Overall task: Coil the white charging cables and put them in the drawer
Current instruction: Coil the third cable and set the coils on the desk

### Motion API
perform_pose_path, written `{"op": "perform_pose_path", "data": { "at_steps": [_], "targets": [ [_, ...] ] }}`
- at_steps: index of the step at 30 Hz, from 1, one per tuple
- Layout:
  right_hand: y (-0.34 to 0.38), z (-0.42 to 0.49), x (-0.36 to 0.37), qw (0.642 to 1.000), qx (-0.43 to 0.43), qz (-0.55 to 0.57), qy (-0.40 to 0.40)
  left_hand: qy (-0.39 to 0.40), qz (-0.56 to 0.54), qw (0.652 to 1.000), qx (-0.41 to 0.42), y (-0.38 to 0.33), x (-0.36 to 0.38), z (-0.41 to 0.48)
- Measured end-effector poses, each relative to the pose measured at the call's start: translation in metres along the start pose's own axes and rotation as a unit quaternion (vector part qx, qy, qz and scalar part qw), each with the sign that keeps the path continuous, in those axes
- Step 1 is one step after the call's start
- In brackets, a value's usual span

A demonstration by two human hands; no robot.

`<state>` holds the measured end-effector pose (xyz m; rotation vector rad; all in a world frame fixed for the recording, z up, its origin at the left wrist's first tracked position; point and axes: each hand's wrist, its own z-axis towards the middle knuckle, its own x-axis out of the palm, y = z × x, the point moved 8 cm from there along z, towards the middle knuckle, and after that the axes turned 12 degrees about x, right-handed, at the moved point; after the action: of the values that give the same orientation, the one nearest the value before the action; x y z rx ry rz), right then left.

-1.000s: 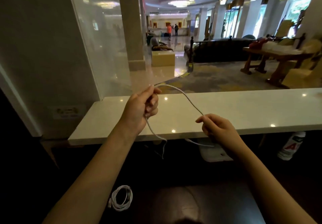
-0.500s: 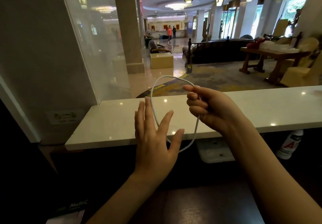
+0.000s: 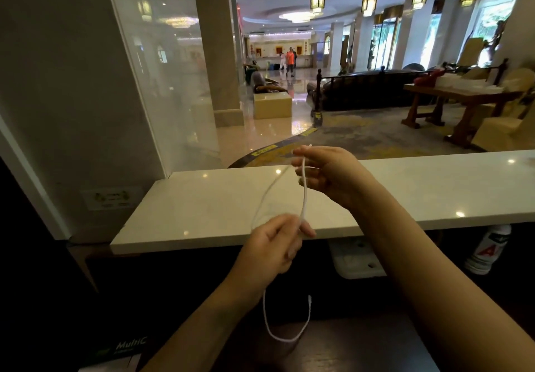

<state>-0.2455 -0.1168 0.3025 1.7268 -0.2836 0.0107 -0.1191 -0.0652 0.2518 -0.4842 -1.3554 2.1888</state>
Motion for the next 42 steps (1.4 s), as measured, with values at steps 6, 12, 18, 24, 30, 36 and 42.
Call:
{"op": "perform_pose_path", "data": {
  "at_steps": [6,12,18,24,30,36,42],
  "targets": [
    [-0.022,0.027,-0.006,0.879,-0.051,-0.445,-0.163,0.049,-0.215,0.975,0.022,-0.036,-0.008,0.041],
    [0.006,0.003,0.020,0.891,-0.301,-0.315,-0.132,0.071,-0.337,0.939,-0.017,-0.053,-0.017,0.073],
    [0.037,-0.015,0.009,0.829,-0.414,-0.245,-0.284,0.127,-0.405,0.902,-0.084,-0.064,-0.009,0.078],
    [0.000,0.005,0.049,0.905,-0.300,-0.297,-0.057,0.040,-0.429,0.900,-0.059,-0.068,-0.032,0.080],
    [-0.071,-0.011,0.074,0.841,-0.214,-0.494,0.056,-0.184,-0.188,0.962,0.068,-0.049,-0.113,0.079],
    [-0.057,-0.054,0.112,0.698,-0.358,-0.617,0.063,-0.164,0.122,0.977,0.053,-0.015,-0.120,0.042],
    [-0.040,-0.038,0.107,0.804,-0.349,-0.479,0.050,-0.092,0.151,0.982,-0.059,0.027,-0.125,-0.010]
  ]
}}
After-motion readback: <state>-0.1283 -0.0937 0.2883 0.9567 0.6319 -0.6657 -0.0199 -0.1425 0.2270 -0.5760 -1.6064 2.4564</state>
